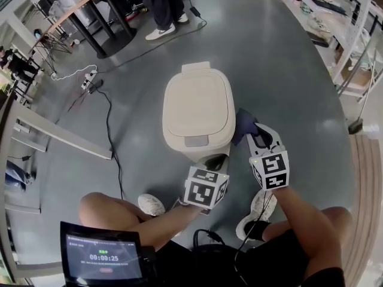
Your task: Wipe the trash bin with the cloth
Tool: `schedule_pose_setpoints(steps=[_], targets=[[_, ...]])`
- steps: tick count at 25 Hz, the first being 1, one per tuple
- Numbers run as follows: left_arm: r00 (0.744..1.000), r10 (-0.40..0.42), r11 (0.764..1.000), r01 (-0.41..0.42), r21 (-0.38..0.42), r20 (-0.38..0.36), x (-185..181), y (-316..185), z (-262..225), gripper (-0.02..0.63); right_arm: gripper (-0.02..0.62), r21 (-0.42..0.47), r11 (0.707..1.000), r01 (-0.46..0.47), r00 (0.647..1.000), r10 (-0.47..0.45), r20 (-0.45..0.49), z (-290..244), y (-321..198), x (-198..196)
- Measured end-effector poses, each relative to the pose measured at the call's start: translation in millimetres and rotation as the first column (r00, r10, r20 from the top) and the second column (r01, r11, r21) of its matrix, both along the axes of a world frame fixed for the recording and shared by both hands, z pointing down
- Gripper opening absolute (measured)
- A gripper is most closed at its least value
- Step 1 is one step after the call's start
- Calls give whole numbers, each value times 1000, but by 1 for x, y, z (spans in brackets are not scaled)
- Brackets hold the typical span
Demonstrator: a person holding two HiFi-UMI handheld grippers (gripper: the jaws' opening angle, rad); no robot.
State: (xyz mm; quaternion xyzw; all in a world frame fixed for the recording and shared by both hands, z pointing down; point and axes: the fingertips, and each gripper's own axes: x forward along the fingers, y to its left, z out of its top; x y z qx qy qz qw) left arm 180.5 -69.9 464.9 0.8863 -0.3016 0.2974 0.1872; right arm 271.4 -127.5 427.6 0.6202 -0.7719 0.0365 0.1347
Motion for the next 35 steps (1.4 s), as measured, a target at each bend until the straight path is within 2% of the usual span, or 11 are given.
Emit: schedule_pose_setpoints(steps=[2,7,10,18,22,26,30,35], targets=[[1000,-10,1000,10,6,-8,6,2,-4,-3,66,12,999,36,999,-36,-4,-1,0,-7],[997,-71,997,70,-33,-36,8,6,2,-3,66,-25,995,94,995,-94,20,20,1,-20],[996,-76,996,74,-51,-36,11,11,7,-3,66,-33,993,115,993,-115,25,30,2,-29],[997,-73,994,75,-74,20,6,15,27,-3,66,-57,990,129,990,-125,59,51,-6,-35],[996,-74,996,76,-54,39,7,7,38,-3,66,-75,991,115,991,-109,82,80,-4,-33],[995,-89,994,92,-62,48,10,-1,72,-3,66,-86,985,147,987,-141,74,118,-11,-37],[993,-103,990,108,-93,52,13,6,88,-3,66,-128,980,153,986,-143,81,135,-6,-38],[990,-88,991,98,-89,113,2,8,117,-3,66,-183,969,166,982,-144,123,170,-9,-40]])
